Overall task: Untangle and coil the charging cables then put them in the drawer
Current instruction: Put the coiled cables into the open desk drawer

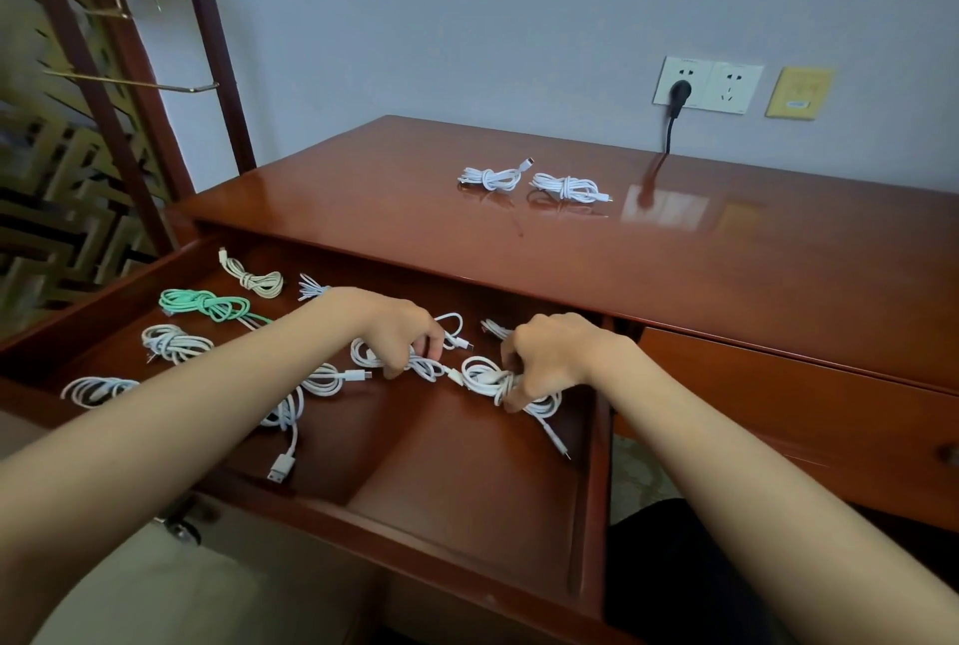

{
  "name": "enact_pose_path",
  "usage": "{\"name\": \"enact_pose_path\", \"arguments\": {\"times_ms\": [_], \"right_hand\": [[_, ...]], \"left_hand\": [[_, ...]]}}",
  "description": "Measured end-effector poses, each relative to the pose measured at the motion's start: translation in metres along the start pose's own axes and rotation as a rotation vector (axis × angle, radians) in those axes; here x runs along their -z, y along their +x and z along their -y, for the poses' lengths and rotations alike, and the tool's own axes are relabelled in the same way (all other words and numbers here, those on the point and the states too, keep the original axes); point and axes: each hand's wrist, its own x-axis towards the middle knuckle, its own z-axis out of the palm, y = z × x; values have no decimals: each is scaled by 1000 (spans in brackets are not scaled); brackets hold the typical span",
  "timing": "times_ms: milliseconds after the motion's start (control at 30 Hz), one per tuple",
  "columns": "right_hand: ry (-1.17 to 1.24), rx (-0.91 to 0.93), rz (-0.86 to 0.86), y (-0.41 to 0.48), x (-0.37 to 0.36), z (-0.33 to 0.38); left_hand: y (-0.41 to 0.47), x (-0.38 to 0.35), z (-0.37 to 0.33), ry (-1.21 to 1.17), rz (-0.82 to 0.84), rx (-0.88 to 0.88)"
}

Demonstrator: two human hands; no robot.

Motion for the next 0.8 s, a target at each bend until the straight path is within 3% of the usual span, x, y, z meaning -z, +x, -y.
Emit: {"name": "enact_pose_path", "arguments": {"times_ms": [133,333,467,667,800], "right_hand": [[59,-11,-78,4,16,-8],[472,-23,-310,15,47,-33],[391,-140,-460,39,57,-62],[356,-302,-476,75,59,-101],[190,-331,-457,99,58,-118]], "left_hand": [[-5,20,-9,-12,20,0],[-4,74,-19,-138,-110,-60],[9,105,-20,-114,-291,-59],[66,127,-11,33,-531,100],[100,126,-9,185,-630,242]]}}
